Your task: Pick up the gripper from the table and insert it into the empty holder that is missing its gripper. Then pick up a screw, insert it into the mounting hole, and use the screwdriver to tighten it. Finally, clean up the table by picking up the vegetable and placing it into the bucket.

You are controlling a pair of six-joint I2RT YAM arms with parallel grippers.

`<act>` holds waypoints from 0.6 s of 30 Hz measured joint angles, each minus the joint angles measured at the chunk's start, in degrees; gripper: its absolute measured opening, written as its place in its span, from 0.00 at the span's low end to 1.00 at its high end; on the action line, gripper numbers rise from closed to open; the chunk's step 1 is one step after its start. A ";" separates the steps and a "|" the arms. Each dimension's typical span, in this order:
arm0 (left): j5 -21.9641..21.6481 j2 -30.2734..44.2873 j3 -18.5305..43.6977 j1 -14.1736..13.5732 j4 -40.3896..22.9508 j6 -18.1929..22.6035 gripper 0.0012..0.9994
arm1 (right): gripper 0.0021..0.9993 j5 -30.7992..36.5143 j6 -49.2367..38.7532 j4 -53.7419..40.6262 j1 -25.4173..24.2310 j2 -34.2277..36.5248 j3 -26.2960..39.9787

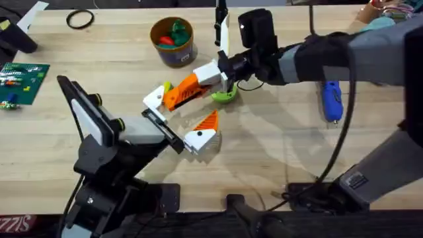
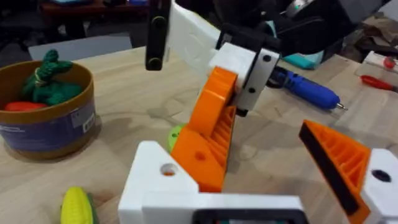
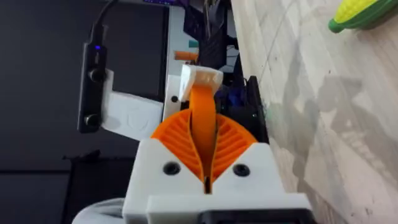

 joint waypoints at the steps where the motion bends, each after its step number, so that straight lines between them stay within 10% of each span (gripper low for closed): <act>1: 0.27 0.15 0.00 -0.02 0.00 -0.08 0.98 | 0.02 -0.73 -0.28 0.87 0.00 0.61 0.03; 18: 7.39 0.40 0.02 0.09 -0.04 -0.96 0.98 | 0.02 -3.00 -0.74 3.06 1.97 2.56 0.61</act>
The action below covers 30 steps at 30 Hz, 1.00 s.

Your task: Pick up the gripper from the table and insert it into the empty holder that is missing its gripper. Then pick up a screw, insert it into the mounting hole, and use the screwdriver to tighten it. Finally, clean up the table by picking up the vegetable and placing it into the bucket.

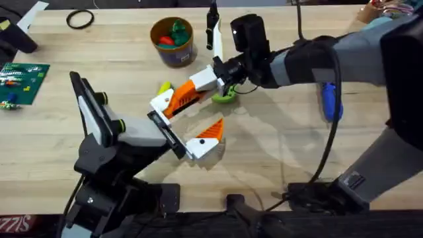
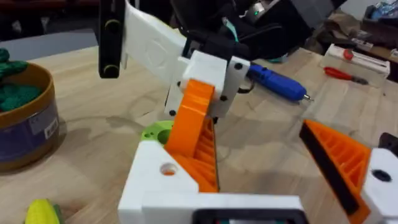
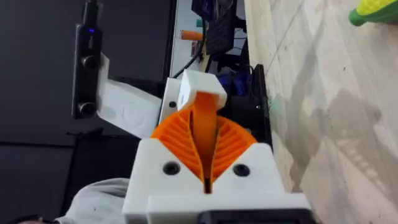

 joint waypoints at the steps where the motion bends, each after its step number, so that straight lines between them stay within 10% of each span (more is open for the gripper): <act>1: 0.02 0.00 0.00 0.00 0.00 0.09 0.98 | 0.02 0.05 0.06 0.78 0.02 0.02 0.00; 30: -1.18 -0.04 0.00 0.33 0.00 1.02 0.98 | 0.02 3.03 0.41 5.97 0.59 0.39 -0.02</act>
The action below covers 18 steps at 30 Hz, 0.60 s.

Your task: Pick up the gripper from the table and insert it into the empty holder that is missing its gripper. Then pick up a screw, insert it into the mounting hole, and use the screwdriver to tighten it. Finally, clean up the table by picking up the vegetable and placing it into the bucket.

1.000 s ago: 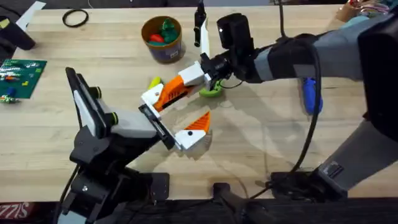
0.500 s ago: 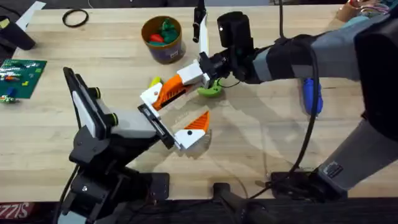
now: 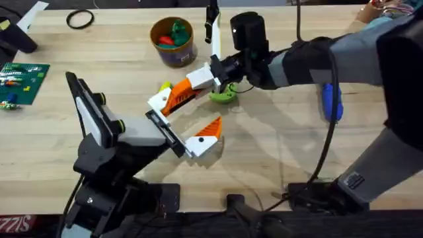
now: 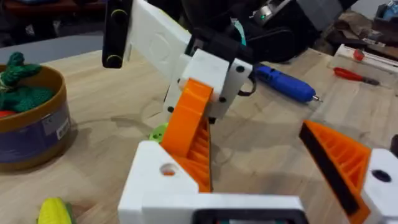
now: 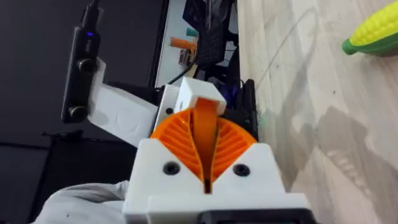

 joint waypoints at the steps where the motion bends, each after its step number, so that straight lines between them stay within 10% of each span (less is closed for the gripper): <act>1: 0.00 0.00 0.00 0.00 0.02 0.00 0.98 | 0.02 0.00 0.00 0.00 0.00 -0.02 0.00; 12: 0.00 0.00 0.00 0.00 0.02 0.00 0.98 | 0.03 -0.05 0.11 0.00 0.00 -0.02 0.00; 18: 1.83 -0.11 0.02 -0.19 0.07 0.66 0.98 | 0.68 0.75 0.16 -0.26 0.08 0.44 0.00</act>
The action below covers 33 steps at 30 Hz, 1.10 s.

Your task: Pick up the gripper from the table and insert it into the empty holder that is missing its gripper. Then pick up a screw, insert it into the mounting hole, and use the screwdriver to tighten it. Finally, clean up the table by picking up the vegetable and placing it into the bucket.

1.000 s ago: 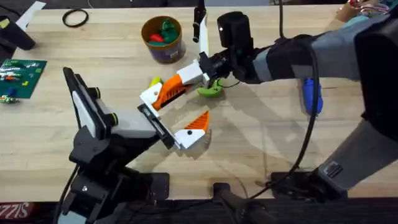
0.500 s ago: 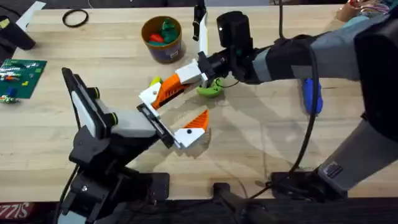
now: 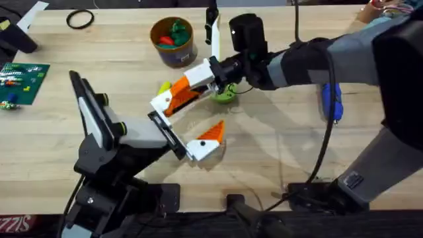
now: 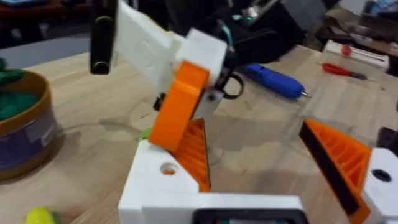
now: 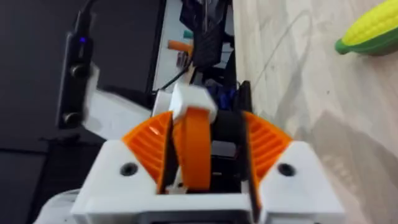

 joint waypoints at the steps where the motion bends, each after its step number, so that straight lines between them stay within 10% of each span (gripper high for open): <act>1: 0.59 -0.02 0.00 -0.22 0.00 0.08 0.98 | 0.83 0.02 -0.02 0.00 -0.02 0.19 -0.02; 5: 2.05 -0.02 0.00 -0.46 -0.02 0.26 0.98 | 0.99 -0.08 -0.16 0.00 -0.42 0.52 -0.02; 33: 3.21 -0.02 0.00 -0.46 -0.04 0.65 0.98 | 0.92 -1.38 -0.29 -3.21 -7.28 -9.44 -9.67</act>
